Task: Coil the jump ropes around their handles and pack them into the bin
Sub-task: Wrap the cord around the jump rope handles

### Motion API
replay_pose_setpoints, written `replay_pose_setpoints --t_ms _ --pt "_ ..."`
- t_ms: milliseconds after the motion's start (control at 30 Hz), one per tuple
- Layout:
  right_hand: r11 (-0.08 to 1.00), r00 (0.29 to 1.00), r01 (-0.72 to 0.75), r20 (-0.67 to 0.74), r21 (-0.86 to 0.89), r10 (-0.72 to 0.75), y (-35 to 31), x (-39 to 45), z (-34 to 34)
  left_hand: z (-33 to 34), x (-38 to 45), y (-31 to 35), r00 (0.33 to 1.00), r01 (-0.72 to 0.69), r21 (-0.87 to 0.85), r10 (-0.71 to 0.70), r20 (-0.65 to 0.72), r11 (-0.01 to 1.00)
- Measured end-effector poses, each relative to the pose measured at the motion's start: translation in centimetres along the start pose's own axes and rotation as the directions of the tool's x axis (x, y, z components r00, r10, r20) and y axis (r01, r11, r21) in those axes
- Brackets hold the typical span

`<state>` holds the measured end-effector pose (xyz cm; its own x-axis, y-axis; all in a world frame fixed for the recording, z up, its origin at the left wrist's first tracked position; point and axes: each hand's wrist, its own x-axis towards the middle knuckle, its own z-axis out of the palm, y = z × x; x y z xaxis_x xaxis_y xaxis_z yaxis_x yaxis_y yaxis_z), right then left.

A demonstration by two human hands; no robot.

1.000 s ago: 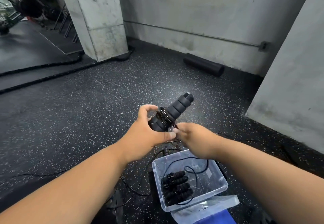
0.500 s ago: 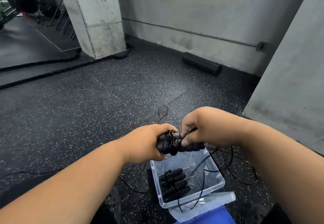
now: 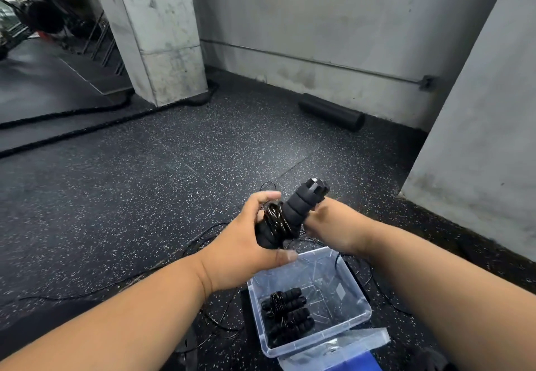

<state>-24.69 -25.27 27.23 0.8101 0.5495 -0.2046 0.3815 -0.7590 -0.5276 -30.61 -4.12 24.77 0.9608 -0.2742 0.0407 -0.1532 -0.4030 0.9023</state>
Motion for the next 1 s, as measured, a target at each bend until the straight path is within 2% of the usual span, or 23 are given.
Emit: replay_pose_setpoints --t_ms 100,200,267,333,400,433,533,600,667,733,800,867,933,1000 --pt "0.979 1.000 0.010 -0.003 -0.203 -0.011 -0.9 -0.1 0.8 0.3 0.3 -0.5 1.000 0.016 0.017 -0.017 0.025 1.000" --pt "0.971 0.997 0.067 -0.015 -0.230 -0.073 -1.0 -0.4 1.5 0.3 0.8 -0.8 0.994 0.046 0.116 -0.034 -0.101 0.992" --pt "0.981 0.997 0.030 -0.069 -0.192 -0.044 -1.1 -0.6 1.8 -0.1 1.1 -0.8 0.987 0.092 0.242 -0.057 -0.149 0.966" --pt "0.952 0.996 0.015 -0.079 -0.305 -0.041 -1.9 -1.2 1.3 -0.7 1.4 -0.9 0.987 0.124 0.438 -0.066 -0.145 0.890" --pt "0.920 0.996 0.027 -0.064 -0.391 -0.056 -2.9 -2.2 0.1 -1.0 1.5 -1.2 0.991 0.129 0.601 -0.083 -0.103 0.789" --pt "0.906 0.997 0.036 -0.047 -0.423 -0.061 -3.4 -2.6 -0.5 -1.1 1.5 -1.4 0.994 0.109 0.629 -0.096 -0.055 0.770" --pt "0.885 0.991 0.133 0.043 -0.447 -0.127 -4.1 -3.4 -1.6 -0.7 1.3 -1.4 0.987 0.003 0.629 -0.102 0.121 0.777" --pt "0.934 0.987 0.159 0.064 -0.320 -0.146 -3.8 -3.5 -2.4 -0.1 0.9 -0.7 0.975 -0.091 0.627 -0.058 0.214 0.773" --pt "0.987 0.990 0.129 0.076 -0.095 -0.122 -2.5 -3.2 -3.4 0.6 0.3 0.0 0.961 -0.178 0.602 0.007 0.275 0.779" --pt "0.985 0.989 0.100 0.098 0.140 -0.114 -0.1 -2.3 -4.0 1.0 -0.3 0.8 0.959 -0.213 0.542 0.067 0.276 0.813" --pt "0.907 0.987 0.060 0.114 0.418 -0.117 2.2 -1.7 -3.6 1.0 -0.8 1.6 0.961 -0.229 0.482 0.117 0.252 0.846" --pt "0.743 0.983 -0.002 0.136 0.669 -0.120 3.7 -1.1 -2.5 1.0 -1.3 2.0 0.963 -0.231 0.430 0.143 0.228 0.873" --pt "0.623 0.982 -0.044 0.149 0.781 -0.118 3.8 -0.8 -1.3 0.9 -1.6 1.9 0.977 -0.179 0.362 0.123 0.172 0.915" --pt "0.634 0.988 -0.069 0.140 0.770 -0.063 2.9 -0.5 0.2 0.7 -1.4 1.8 0.994 -0.093 0.301 0.073 0.076 0.949"
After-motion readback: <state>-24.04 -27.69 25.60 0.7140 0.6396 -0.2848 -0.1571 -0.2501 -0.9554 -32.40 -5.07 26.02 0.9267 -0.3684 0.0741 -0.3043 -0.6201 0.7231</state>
